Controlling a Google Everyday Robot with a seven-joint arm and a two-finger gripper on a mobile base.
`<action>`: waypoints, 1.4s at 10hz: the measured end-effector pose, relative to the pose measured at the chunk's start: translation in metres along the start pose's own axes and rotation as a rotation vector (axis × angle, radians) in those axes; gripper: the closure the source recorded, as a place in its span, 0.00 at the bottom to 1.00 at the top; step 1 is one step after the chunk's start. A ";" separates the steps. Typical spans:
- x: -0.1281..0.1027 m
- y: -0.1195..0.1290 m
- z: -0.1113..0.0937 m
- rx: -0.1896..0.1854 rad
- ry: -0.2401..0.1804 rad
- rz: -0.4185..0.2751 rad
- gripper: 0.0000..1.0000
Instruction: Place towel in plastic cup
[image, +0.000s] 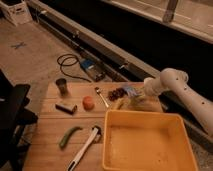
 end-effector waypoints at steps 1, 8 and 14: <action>-0.002 -0.001 -0.001 0.002 -0.001 -0.003 0.22; -0.025 -0.015 -0.025 0.047 -0.008 -0.065 0.20; -0.033 -0.040 -0.130 0.222 0.102 -0.110 0.20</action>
